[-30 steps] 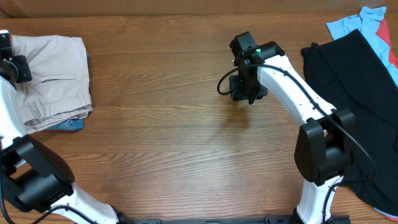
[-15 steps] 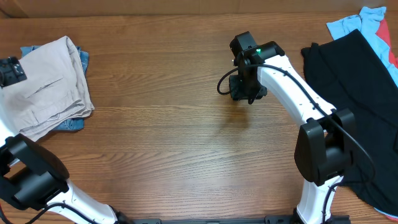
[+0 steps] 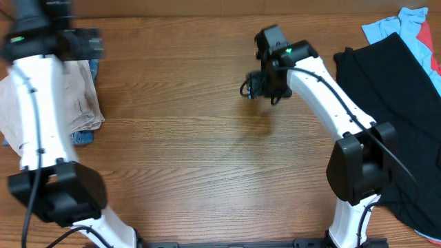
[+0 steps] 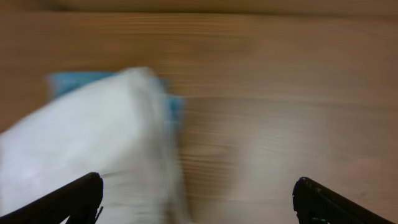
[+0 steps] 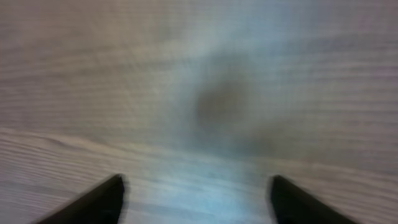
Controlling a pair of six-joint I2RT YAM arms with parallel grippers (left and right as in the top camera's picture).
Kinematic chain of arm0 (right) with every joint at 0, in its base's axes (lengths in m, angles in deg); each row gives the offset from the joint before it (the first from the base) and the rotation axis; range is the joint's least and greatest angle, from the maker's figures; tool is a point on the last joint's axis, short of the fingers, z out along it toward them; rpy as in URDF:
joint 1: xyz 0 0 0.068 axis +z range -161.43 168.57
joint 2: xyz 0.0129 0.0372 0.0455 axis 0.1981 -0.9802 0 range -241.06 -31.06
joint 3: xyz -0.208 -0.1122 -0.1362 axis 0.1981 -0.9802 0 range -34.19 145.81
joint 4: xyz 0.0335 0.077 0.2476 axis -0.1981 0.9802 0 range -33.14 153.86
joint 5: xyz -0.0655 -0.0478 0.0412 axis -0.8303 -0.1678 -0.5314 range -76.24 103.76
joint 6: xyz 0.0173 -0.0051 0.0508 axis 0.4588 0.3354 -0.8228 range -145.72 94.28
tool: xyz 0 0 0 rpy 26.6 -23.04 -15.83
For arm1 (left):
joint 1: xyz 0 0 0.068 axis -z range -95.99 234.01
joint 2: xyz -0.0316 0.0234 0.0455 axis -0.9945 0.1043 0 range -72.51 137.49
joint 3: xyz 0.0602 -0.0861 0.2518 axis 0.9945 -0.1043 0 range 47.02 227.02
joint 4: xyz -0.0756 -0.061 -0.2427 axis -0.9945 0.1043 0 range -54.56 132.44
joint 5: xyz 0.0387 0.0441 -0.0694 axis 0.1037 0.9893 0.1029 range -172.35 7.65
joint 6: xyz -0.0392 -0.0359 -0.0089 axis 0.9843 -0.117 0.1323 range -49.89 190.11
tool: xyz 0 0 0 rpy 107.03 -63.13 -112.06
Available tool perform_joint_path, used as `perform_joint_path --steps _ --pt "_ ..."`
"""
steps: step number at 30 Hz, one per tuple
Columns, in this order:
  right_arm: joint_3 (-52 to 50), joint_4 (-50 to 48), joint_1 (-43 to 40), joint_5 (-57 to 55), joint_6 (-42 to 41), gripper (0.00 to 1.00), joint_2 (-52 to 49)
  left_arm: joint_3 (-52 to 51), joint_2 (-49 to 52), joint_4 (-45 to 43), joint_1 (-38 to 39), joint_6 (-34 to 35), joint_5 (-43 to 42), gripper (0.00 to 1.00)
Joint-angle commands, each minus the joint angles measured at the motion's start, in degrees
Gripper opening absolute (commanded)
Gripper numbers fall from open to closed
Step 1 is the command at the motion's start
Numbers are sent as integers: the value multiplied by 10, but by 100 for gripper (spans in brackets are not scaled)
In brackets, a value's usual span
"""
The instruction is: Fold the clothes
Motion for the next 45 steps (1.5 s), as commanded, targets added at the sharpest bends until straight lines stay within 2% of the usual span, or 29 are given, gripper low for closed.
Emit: perform_joint_path --steps 1,2,8,16,20,25,28,34,35,38,41,45 --pt "60 -13 -25 8 1 93 9 10 -17 23 74 11 -23 100" --pt "68 -16 -32 10 1 100 9 10 -17 28 97 11 -21 100" --pt "94 43 -82 18 13 100 23 11 -19 97 175 40 -20 100" --pt "92 100 -127 36 16 100 116 10 -28 246 186 68 -47 100" --pt "78 126 -127 11 16 99 155 8 -49 269 186 74 -47 100" --pt "-15 94 -127 12 2 100 241 -53 -134 231 186 89 -38 100" --pt "-107 39 -125 8 -4 100 316 -134 -216 182 186 95 -29 100" --pt "-335 -116 -123 -15 12 100 509 -318 -415 66 186 101 -4 100" --pt "-393 -159 -123 -14 11 100 562 -361 -470 36 186 118 13 100" --pt "-482 -209 -123 -14 11 100 647 -428 -560 -8 186 158 52 100" --pt "-535 -208 -123 -14 11 100 707 -472 -627 -19 186 170 91 100" --pt "-550 -147 -123 -14 11 100 737 -488 -664 -16 186 170 103 100"
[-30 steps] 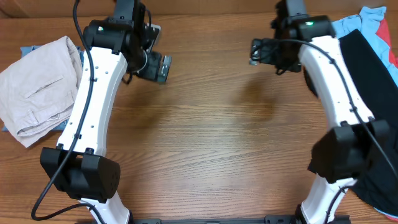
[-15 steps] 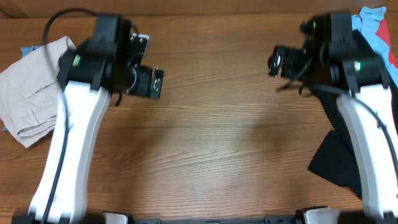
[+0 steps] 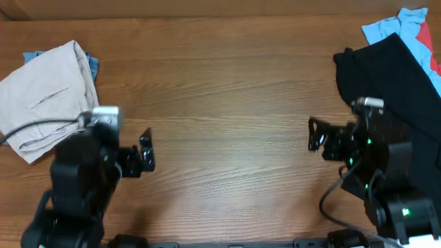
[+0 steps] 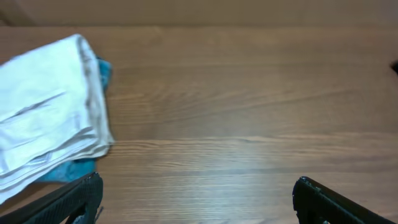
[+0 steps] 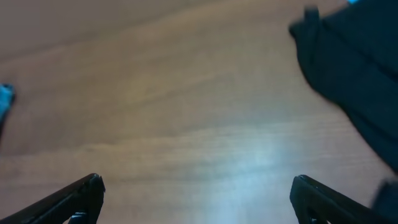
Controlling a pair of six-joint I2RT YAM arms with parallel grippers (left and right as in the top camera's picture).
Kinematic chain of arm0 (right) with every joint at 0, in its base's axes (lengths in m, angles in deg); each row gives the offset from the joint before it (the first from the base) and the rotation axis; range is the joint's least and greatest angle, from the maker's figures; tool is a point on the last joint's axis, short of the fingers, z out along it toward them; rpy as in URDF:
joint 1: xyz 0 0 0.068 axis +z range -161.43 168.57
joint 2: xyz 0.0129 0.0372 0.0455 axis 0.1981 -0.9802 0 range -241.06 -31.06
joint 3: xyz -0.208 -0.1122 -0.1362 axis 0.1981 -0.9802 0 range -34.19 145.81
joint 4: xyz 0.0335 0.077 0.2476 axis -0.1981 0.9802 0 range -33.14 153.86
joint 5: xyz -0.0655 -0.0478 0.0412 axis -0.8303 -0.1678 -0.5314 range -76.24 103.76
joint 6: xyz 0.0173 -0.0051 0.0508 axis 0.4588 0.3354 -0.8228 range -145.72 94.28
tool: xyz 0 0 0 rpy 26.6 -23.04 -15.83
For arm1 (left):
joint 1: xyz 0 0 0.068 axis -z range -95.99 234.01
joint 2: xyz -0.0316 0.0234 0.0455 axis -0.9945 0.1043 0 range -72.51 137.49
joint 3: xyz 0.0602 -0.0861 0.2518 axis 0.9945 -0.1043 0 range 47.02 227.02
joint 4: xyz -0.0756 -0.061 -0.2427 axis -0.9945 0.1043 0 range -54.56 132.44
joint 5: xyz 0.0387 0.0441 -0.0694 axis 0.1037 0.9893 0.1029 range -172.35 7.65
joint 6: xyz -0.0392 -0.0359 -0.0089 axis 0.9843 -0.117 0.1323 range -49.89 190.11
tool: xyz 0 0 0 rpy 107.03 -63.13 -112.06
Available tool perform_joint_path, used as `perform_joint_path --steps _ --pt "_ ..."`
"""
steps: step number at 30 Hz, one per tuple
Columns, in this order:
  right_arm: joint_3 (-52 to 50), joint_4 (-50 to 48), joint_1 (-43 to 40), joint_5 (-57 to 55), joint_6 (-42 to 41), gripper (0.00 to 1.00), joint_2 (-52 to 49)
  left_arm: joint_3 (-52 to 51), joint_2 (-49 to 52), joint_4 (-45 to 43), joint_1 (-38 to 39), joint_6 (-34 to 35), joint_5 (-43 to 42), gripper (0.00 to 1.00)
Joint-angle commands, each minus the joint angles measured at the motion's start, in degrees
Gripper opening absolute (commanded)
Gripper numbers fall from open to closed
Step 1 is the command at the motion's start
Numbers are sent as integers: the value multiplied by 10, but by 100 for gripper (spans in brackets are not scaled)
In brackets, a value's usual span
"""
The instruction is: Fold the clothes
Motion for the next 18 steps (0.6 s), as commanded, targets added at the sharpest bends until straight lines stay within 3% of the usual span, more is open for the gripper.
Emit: perform_joint_path --steps 1,7,18 --pt "-11 38 3 -7 3 100 9 -14 -13 0 -1 20 35 100" --pt "-11 102 3 -7 3 100 -4 -14 -11 21 -1 20 35 100" --pt "-11 112 3 -7 3 100 -38 -14 -11 57 -1 20 35 100"
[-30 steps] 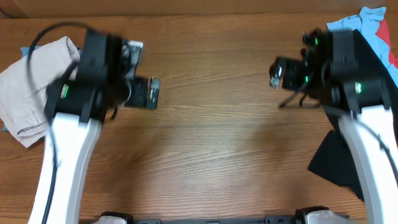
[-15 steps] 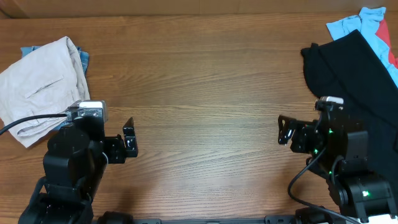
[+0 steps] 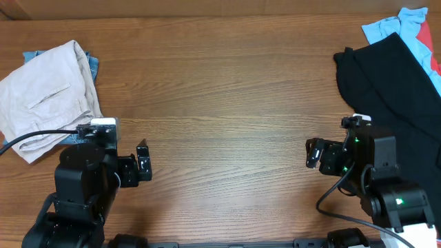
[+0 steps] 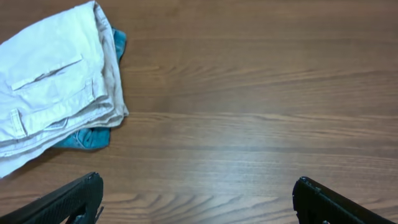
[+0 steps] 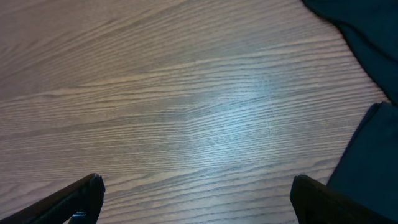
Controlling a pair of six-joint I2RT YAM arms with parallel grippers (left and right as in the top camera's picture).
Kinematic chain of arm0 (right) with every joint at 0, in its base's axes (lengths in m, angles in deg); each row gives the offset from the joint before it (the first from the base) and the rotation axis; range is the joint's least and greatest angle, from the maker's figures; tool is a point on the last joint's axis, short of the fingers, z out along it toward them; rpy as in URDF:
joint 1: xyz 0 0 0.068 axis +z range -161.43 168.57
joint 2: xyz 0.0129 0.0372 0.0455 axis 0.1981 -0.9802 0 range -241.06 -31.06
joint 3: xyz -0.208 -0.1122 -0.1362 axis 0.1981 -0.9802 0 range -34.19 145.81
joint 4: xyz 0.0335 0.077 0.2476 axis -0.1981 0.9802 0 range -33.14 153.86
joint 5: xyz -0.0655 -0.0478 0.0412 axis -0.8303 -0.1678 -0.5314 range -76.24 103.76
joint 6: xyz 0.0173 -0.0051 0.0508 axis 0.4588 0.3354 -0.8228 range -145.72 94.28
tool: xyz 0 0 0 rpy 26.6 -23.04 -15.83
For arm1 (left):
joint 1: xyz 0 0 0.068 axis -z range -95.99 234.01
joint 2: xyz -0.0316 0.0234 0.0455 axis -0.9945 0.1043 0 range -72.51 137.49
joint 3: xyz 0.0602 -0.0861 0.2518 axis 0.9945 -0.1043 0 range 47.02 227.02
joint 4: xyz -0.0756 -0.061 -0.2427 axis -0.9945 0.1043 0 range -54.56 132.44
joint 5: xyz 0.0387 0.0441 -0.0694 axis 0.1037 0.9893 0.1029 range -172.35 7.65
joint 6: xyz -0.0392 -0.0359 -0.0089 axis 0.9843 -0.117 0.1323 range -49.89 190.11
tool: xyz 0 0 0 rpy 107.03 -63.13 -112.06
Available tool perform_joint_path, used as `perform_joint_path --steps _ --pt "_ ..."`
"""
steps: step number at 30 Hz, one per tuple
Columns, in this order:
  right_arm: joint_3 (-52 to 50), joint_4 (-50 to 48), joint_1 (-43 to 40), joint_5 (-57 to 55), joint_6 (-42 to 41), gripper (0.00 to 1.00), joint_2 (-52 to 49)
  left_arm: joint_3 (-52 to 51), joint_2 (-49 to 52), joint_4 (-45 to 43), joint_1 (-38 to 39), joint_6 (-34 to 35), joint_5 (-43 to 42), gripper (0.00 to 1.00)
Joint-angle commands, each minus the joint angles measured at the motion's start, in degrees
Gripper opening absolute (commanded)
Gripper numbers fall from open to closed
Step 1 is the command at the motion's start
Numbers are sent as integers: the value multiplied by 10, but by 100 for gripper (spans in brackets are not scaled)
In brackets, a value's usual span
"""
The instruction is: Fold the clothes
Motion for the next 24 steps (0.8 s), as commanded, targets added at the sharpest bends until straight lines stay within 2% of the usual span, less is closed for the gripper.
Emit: perform_joint_path --steps 1,6,10,17,24 --pt "-3 5 3 -5 3 100 -7 -3 0 0 -1 8 8 100" --pt "-13 -20 2 -10 9 100 5 -3 0 2 -1 8 8 100" --pt "-69 -116 2 -10 41 100 62 -3 0 2 -1 8 8 100" --pt "-240 -268 2 -10 43 100 233 -3 0 2 -1 8 8 100" --pt "-377 -369 2 -10 58 100 410 -3 0 2 -1 8 8 100"
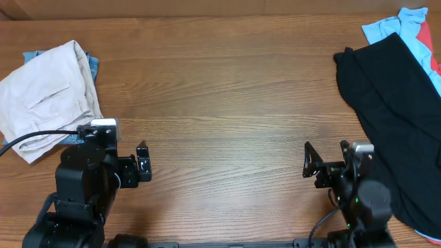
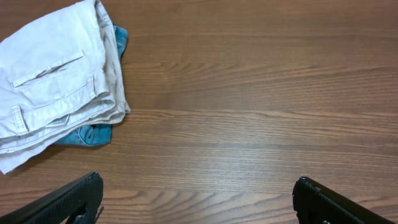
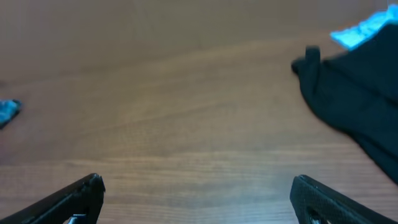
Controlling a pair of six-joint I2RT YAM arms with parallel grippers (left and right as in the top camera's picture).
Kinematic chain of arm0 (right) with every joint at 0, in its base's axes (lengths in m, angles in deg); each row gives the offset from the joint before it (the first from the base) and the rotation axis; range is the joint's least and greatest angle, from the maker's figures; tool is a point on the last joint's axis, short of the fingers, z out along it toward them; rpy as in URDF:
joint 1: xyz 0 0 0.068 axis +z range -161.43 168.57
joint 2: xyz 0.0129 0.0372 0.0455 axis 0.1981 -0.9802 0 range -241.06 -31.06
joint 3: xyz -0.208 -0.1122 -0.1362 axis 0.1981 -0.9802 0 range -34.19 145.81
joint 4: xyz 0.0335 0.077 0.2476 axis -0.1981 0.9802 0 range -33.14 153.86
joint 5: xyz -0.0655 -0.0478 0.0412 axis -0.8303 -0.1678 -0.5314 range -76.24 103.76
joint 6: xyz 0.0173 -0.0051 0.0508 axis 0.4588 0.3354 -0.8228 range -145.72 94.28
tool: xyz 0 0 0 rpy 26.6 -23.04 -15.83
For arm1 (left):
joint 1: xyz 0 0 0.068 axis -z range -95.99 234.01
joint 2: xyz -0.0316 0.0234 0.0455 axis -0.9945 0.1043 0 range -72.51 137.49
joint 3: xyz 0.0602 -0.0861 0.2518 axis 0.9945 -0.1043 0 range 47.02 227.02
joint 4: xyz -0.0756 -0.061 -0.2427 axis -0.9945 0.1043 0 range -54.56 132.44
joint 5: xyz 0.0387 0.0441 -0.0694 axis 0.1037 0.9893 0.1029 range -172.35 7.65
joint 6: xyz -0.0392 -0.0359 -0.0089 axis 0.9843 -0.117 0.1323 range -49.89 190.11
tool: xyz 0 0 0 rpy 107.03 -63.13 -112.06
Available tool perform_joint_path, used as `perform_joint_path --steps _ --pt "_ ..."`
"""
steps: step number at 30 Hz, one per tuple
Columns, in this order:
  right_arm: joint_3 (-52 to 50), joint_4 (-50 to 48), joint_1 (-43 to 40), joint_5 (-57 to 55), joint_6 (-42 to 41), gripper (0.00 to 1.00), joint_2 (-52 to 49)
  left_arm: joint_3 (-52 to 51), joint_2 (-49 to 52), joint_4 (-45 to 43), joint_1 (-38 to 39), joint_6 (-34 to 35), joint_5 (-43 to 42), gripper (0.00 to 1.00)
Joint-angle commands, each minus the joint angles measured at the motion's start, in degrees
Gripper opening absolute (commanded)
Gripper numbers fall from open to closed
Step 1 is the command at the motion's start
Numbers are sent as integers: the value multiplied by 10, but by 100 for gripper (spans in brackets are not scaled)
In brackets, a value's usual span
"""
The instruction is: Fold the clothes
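Note:
Folded beige trousers (image 1: pixel 45 96) lie on a blue garment (image 2: pixel 93 134) at the table's far left; the left wrist view shows the beige trousers (image 2: pixel 53 84) too. A black garment (image 1: pixel 400 103) is spread unfolded at the right, also in the right wrist view as the black garment (image 3: pixel 354 106). My left gripper (image 1: pixel 143 164) stands open at the near left with nothing between its fingers (image 2: pixel 74 199). Open too and holding nothing, my right gripper (image 1: pixel 308 164) sits at the near right, just left of the black cloth.
A light blue garment (image 1: pixel 389 26) with a red piece (image 1: pixel 434 58) lies under the black one at the far right corner. The wooden table (image 1: pixel 220 89) spans the whole view; its far edge runs along the top.
My right arm has drawn back toward the near edge and tilted up, so its camera now looks across the table. The left arm and the clothes have not moved.
At first my left arm reached over the beige trousers at the far left and my right arm stretched to the table's middle, both open. Then both arms were drawn back to the near edge. The left one settled, and now the right has drawn back further.

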Motion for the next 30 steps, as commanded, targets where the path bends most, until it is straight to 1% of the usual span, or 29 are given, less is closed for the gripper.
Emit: perform_joint_path --steps 1,3,12,13,16,30 --pt "-52 -34 2 -5 20 100 82 -1 0 -2 -1 8 5 100" --pt "-74 -62 -2 -6 25 100 117 -1 0 -2 -1 8 6 100" --pt "-152 -253 -8 -20 155 100 121 -1 0 -2 -1 8 5 100" --pt "-155 -242 -9 -23 167 100 121 -1 0 -2 -1 8 5 100" --pt "-155 -183 -10 -18 169 100 121 -1 0 -2 -1 8 6 100" --pt "-155 -186 -10 -10 169 100 121 -1 0 -2 -1 8 6 100"
